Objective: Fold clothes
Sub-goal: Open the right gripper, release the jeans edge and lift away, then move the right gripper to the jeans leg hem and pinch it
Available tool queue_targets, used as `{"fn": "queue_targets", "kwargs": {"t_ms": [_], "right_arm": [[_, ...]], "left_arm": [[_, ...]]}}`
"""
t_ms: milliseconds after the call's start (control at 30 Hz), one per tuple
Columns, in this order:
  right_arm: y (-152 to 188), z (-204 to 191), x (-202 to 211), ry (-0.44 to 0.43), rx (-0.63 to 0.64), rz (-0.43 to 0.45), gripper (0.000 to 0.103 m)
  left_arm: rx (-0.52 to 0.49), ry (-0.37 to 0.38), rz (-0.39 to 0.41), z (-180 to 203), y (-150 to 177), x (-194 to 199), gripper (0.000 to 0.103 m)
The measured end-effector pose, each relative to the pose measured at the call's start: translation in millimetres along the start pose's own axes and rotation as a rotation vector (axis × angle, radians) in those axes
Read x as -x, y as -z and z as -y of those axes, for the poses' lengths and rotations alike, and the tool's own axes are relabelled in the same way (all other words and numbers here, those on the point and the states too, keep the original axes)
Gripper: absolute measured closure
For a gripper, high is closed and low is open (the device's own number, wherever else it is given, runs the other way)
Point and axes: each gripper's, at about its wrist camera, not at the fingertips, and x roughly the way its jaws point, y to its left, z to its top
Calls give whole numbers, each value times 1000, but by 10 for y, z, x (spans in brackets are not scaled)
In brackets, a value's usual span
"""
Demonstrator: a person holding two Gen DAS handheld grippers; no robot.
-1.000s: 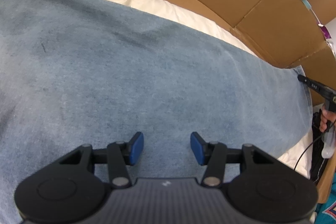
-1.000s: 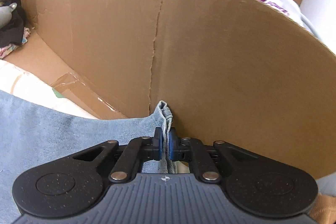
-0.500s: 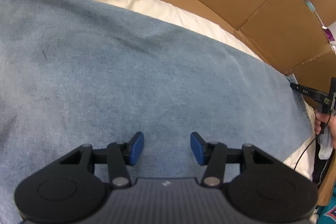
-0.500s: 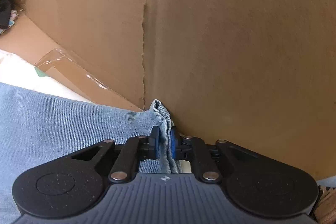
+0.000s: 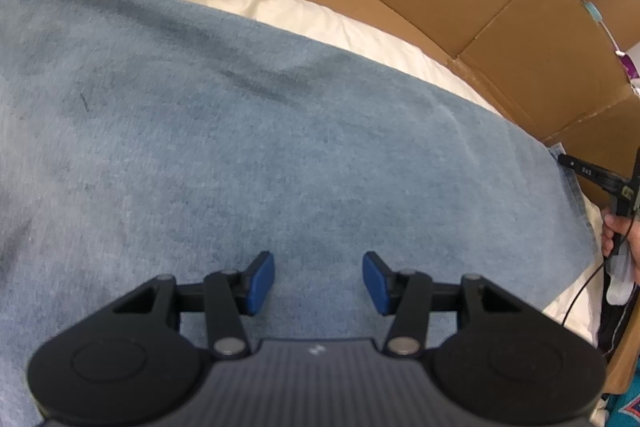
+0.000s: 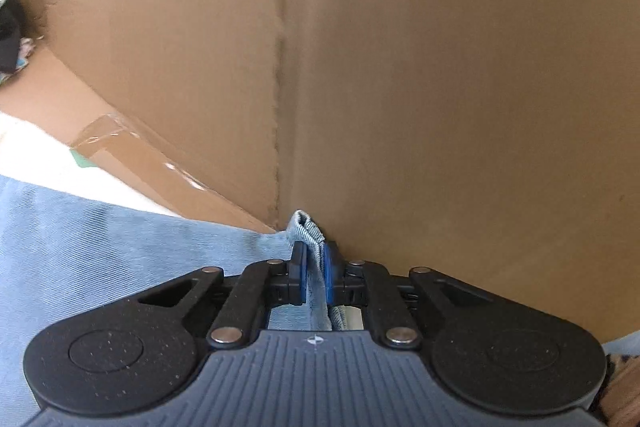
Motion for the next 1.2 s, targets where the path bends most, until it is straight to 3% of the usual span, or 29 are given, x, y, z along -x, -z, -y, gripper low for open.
{"fn": "queue_targets", "kwargs": {"t_ms": [100,467,533,600,833,1000,1100,1200], "right_arm": [[-14,-25,-40,4,25,-9,94],[125,207,536,-60,-169,33,89],[208,228,673,-66,-184,40,85],[310,238,793,-67,-209,48,73],[687,400,1184,-27,-261,44,73],[1053,399,1292,-35,-300,-15,73],[1246,411,1292,-61,-399,-25,72],[1424,426,1320,-100,-506,-17,72]], "left_arm": [[-3,-4,-1,4,16,-11,50],[-28,13,-4,109,177,126,50],[-37,17,-1,150,213,149,50],[-53,21,2,199,227,173,50],[-107,31,2,396,295,213,50],[-140,43,1,548,329,192,50],[-135,45,-15,668,317,151,50],[-207,44,-39,865,311,125,50]]}}
